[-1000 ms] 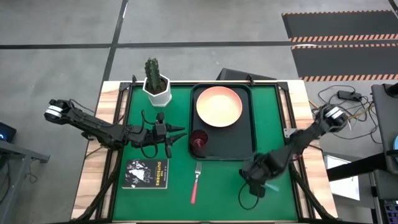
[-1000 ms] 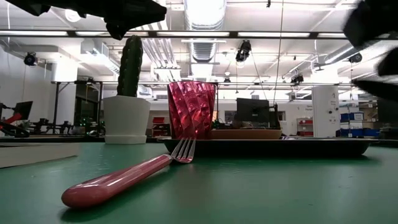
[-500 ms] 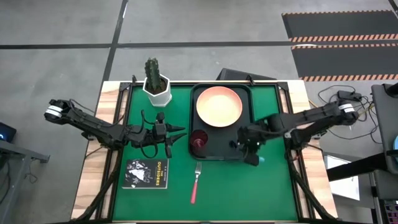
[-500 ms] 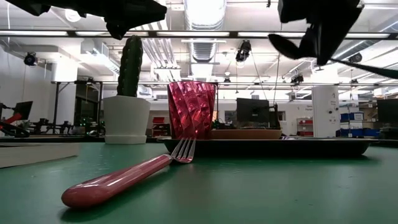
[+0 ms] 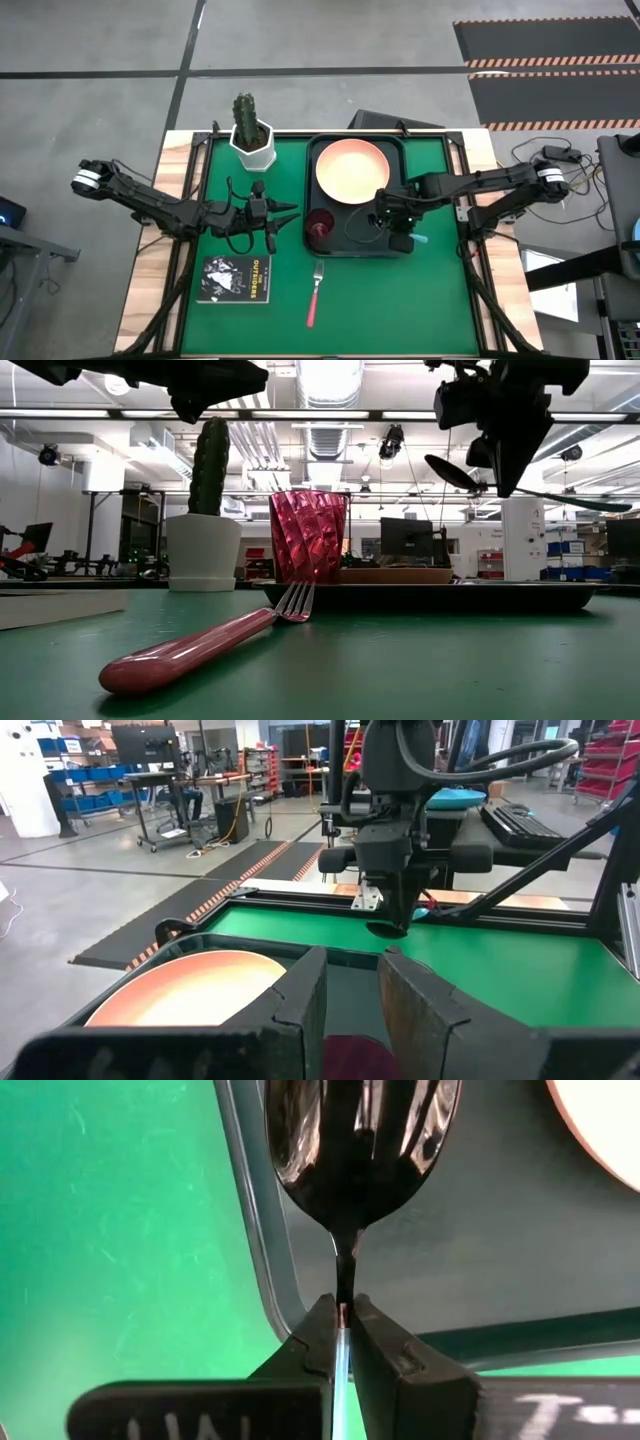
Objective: Pick and place plate/cup/fork/spoon on tray
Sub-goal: Put the blue spoon on the black serving tray to the left of the light orange plate
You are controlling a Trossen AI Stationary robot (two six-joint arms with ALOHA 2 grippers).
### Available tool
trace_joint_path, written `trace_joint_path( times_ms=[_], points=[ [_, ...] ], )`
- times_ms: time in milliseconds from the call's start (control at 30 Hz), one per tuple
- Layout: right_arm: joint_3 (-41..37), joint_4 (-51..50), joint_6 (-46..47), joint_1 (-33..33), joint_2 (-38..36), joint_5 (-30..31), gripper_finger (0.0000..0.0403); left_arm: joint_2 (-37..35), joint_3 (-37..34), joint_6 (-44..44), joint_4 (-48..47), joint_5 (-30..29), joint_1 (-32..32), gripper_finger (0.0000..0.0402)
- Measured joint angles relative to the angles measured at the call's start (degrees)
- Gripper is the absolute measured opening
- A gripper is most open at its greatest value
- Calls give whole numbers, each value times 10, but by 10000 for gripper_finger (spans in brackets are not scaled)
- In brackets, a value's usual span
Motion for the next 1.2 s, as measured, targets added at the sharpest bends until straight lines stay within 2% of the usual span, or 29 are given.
trace_joint_path(
  times_ms=[267, 567, 700, 900, 1200],
  points=[
    [0, 1, -15, -1, 5, 1, 9, 0, 0, 0, 0, 0, 0, 75],
    [0, 1, -26, -1, 4, 30, 9, 0, 0, 0, 0, 1, 0, 75],
    [-1, 1, -66, -9, 4, 35, 9, 0, 0, 0, 0, 2, 0, 75],
    [-2, 3, -109, -32, 4, 75, 9, 0, 0, -1, 0, 2, 0, 75],
    [-24, 10, -144, -63, 4, 76, 9, 0, 0, -1, 0, 2, 1, 75]
  ],
)
